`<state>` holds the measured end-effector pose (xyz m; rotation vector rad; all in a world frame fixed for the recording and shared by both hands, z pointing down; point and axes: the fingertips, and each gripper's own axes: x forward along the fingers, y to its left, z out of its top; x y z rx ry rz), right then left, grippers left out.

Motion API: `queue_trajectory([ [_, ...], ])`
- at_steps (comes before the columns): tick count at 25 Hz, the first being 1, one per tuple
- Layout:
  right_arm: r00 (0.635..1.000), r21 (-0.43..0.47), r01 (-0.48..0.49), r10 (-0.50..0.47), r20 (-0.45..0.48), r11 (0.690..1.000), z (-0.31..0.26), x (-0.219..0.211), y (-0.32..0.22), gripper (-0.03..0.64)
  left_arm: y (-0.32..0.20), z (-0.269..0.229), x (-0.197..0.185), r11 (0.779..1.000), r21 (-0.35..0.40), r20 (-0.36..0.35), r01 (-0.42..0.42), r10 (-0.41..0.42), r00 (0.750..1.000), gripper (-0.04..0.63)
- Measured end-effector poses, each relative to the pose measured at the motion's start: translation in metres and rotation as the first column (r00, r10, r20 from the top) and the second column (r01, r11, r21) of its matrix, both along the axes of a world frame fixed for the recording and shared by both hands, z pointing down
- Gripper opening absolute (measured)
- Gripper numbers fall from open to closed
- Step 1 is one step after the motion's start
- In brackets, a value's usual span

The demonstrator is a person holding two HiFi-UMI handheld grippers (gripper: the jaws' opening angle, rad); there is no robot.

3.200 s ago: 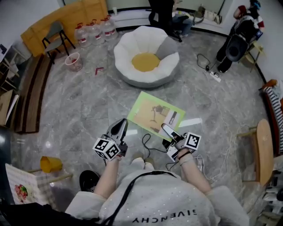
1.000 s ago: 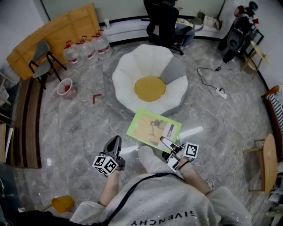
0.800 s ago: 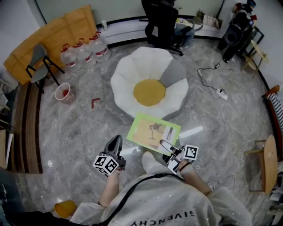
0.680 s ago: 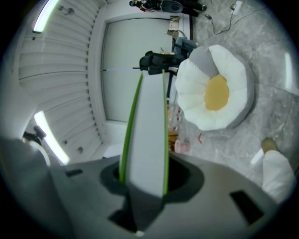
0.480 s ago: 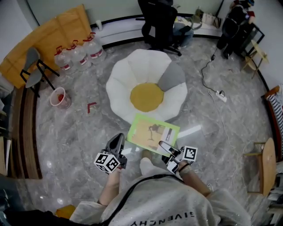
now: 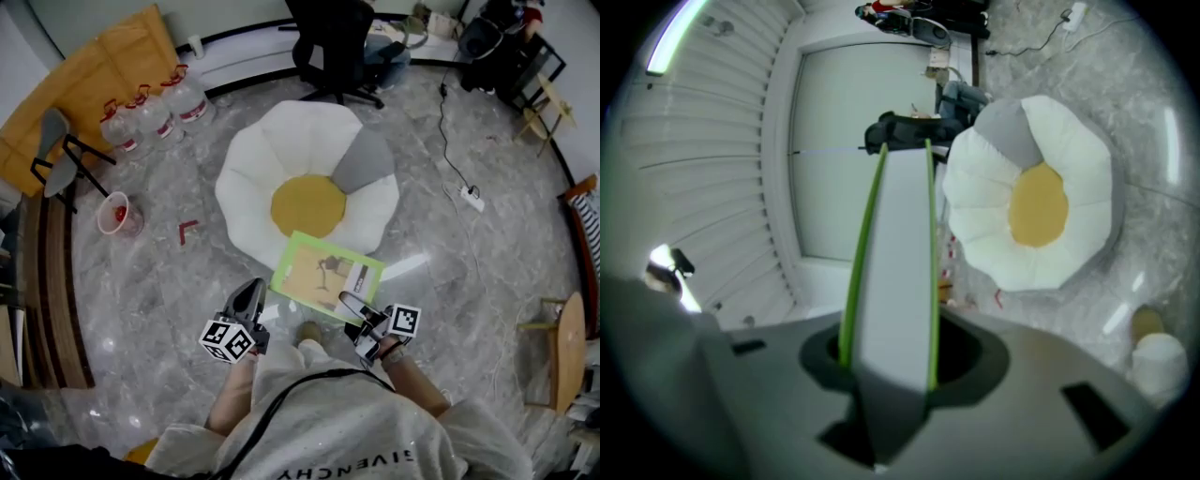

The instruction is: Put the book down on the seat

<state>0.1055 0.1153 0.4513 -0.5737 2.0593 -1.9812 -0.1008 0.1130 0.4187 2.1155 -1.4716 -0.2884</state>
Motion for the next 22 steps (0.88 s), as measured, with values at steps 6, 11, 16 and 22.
queue_trajectory([
  [6, 1.0, -0.045, -0.001, 0.001, 0.012, 0.999, 0.01, -0.011, -0.015, 0.15, -0.022, 0.011, -0.003, 0.999, -0.045, -0.005, -0.023, 0.023, 1.0, 0.021],
  [11, 1.0, -0.062, -0.011, 0.011, -0.009, 0.998, 0.031, -0.01, -0.022, 0.15, -0.042, 0.035, -0.001, 0.995, -0.063, -0.01, -0.078, 0.077, 0.997, 0.021],
  [16, 0.997, -0.064, -0.065, 0.062, -0.054, 0.996, 0.038, -0.023, -0.068, 0.15, -0.091, 0.048, -0.012, 0.98, -0.084, -0.011, -0.181, 0.181, 0.984, 0.021],
  [22, 0.988, -0.088, -0.126, 0.117, -0.102, 0.988, 0.064, -0.034, -0.115, 0.15, -0.14, 0.082, -0.028, 0.961, -0.129, -0.012, -0.243, 0.244, 0.97, 0.021],
])
